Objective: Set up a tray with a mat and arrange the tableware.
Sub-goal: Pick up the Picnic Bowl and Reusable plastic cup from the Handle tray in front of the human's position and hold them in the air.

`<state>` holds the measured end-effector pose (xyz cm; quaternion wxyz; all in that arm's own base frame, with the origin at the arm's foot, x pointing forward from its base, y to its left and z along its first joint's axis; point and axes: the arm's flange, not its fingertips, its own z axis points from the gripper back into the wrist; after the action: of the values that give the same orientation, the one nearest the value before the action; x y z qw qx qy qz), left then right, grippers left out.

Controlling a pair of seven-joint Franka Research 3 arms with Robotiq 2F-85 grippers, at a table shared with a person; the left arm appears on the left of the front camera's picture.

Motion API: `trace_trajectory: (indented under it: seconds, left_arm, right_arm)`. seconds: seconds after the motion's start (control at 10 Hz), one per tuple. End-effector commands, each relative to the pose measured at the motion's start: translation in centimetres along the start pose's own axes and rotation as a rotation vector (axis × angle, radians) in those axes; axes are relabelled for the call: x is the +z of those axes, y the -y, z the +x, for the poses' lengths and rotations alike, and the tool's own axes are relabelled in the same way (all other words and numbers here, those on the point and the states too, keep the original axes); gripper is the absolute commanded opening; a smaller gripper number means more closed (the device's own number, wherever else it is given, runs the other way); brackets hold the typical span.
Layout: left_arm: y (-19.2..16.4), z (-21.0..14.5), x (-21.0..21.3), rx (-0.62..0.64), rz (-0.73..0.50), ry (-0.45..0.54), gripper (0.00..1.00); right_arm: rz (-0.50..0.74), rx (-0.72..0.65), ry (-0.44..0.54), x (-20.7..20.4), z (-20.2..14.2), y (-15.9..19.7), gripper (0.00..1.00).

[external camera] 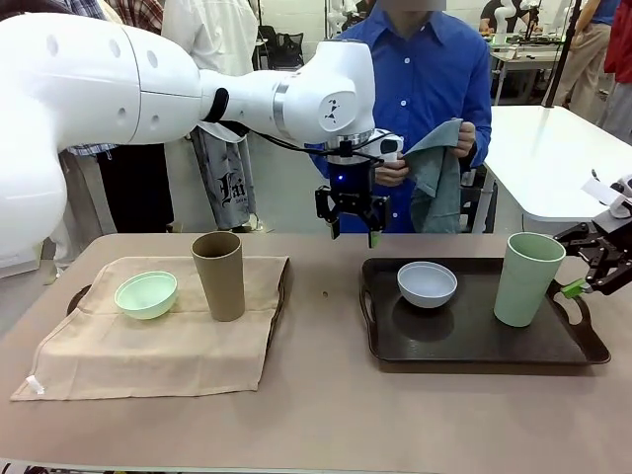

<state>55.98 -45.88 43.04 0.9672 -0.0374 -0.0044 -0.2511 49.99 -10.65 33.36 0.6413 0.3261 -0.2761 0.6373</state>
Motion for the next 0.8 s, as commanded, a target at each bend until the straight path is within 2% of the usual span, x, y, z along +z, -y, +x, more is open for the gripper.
trace_trajectory:
  seconds: [0.0,0.2,0.3,0.4,0.6,0.7]
  left_arm:
    - [0.4,1.8,-0.2,-0.027,0.036,-0.016,0.86]
    - [0.5,2.1,-1.0,0.023,0.072,-0.022,0.86]
    - [0.6,1.4,-0.1,0.043,0.067,-0.050,0.86]
    - [0.1,0.7,-1.5,-0.002,0.020,-0.014,0.86]
    - [0.2,0.6,-1.6,0.010,0.027,-0.029,0.86]
    - [0.8,1.9,-2.5,0.024,-0.019,-0.034,0.86]
  right_arm:
    - [-0.022,-0.049,0.010,-0.9,0.6,1.6,1.00]
    - [0.000,-0.054,-0.005,-1.9,1.0,2.0,1.00]
    - [0.037,-0.070,-0.041,-1.7,1.0,1.7,1.00]
    - [0.008,-0.038,0.007,-1.4,0.8,1.1,1.00]
    - [0.008,-0.038,0.007,-1.4,0.8,1.1,1.00]
    - [0.018,-0.048,0.000,-1.6,0.9,1.1,1.00]
